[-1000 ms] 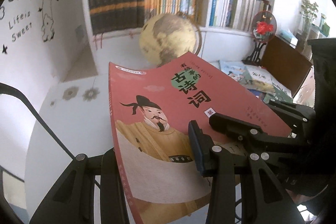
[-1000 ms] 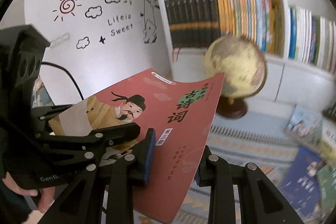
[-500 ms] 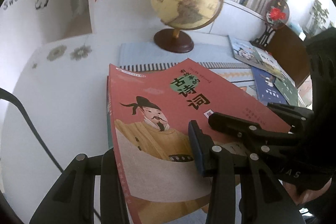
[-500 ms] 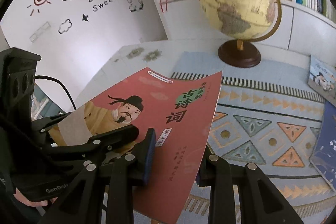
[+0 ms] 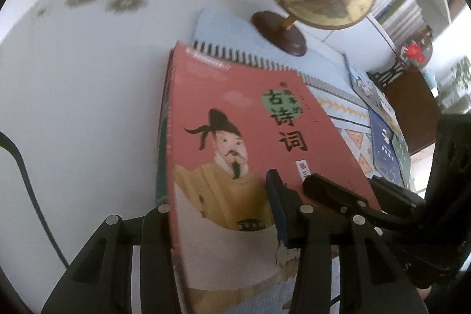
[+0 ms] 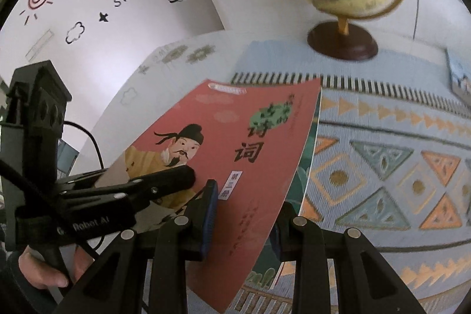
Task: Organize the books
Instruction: 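Lower the red poetry book onto the green book and open both grippers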
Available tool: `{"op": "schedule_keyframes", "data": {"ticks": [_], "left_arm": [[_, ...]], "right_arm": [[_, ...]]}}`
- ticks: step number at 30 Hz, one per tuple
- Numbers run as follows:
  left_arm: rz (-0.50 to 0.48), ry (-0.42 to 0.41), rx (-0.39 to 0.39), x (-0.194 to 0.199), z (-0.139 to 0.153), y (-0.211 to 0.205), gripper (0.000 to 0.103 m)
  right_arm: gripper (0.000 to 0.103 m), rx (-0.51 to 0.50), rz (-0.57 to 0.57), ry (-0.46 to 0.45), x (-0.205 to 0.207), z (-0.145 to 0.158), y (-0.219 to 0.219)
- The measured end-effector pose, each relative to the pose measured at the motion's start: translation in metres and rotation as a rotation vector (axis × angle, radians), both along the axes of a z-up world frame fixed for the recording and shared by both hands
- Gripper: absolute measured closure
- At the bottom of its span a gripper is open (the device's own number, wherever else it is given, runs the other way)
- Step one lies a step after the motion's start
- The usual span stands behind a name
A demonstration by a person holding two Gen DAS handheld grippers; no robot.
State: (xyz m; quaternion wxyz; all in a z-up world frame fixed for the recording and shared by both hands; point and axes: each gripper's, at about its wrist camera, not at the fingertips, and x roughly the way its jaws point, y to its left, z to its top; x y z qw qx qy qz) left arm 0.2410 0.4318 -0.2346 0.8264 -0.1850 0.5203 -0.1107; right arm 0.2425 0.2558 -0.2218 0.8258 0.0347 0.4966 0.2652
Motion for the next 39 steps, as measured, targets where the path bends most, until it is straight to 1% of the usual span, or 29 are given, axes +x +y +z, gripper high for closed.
{"op": "schedule_keyframes", "data": {"ticks": [1, 2, 5, 7, 9, 11, 16, 18, 20, 24, 27, 29, 31, 34, 37, 39], "left_arm": [[0.002, 0.013, -0.009, 0.001, -0.004, 0.001, 0.062], [0.006, 0.025, -0.017, 0.001, -0.009, 0.002, 0.063], [0.009, 0.013, -0.015, 0.000, -0.009, 0.003, 0.064], [0.015, 0.014, -0.008, 0.001, -0.008, 0.002, 0.064], [0.025, 0.019, 0.007, 0.002, -0.007, 0.003, 0.064], [0.037, 0.020, 0.028, 0.000, -0.006, 0.005, 0.064], [0.070, 0.022, 0.025, -0.005, -0.005, 0.018, 0.063], [0.086, 0.019, 0.044, -0.007, -0.004, 0.022, 0.061], [0.095, 0.013, 0.066, -0.009, -0.003, 0.024, 0.061], [0.099, 0.026, 0.075, -0.019, -0.005, 0.027, 0.061], [0.092, 0.032, 0.087, -0.029, -0.005, 0.025, 0.061], [0.089, 0.037, 0.090, -0.035, -0.005, 0.023, 0.061], [0.086, 0.038, 0.094, -0.044, -0.002, 0.021, 0.061], [0.080, 0.033, 0.097, -0.056, 0.004, 0.016, 0.061], [0.077, 0.026, 0.117, -0.069, 0.012, 0.009, 0.061], [0.068, 0.010, 0.136, -0.081, 0.022, -0.002, 0.061]], "right_arm": [[0.073, -0.003, -0.010, 0.012, 0.002, -0.005, -0.001], [0.073, -0.002, -0.015, 0.029, 0.004, -0.009, -0.002], [0.072, 0.008, -0.031, 0.056, 0.007, -0.016, -0.006], [0.072, -0.005, -0.032, 0.054, 0.006, -0.016, -0.007], [0.071, -0.043, -0.014, 0.026, 0.003, -0.014, -0.004], [0.071, -0.057, -0.006, 0.012, 0.002, -0.013, -0.002], [0.071, -0.054, 0.002, 0.032, 0.003, -0.013, 0.002], [0.070, -0.073, 0.011, 0.040, 0.003, -0.017, 0.006], [0.067, -0.089, 0.014, 0.052, 0.003, -0.023, 0.008], [0.060, -0.088, 0.010, 0.070, 0.004, -0.024, 0.005], [0.058, -0.088, 0.012, 0.084, 0.003, -0.023, 0.006], [0.055, -0.090, 0.006, 0.086, 0.003, -0.024, 0.009], [0.054, -0.119, 0.006, 0.091, 0.001, -0.023, 0.010], [0.053, -0.160, -0.005, 0.141, -0.005, -0.023, 0.001], [0.053, -0.206, -0.039, 0.113, -0.027, -0.014, -0.026], [0.053, -0.202, -0.068, 0.106, -0.044, -0.004, -0.047]]}}
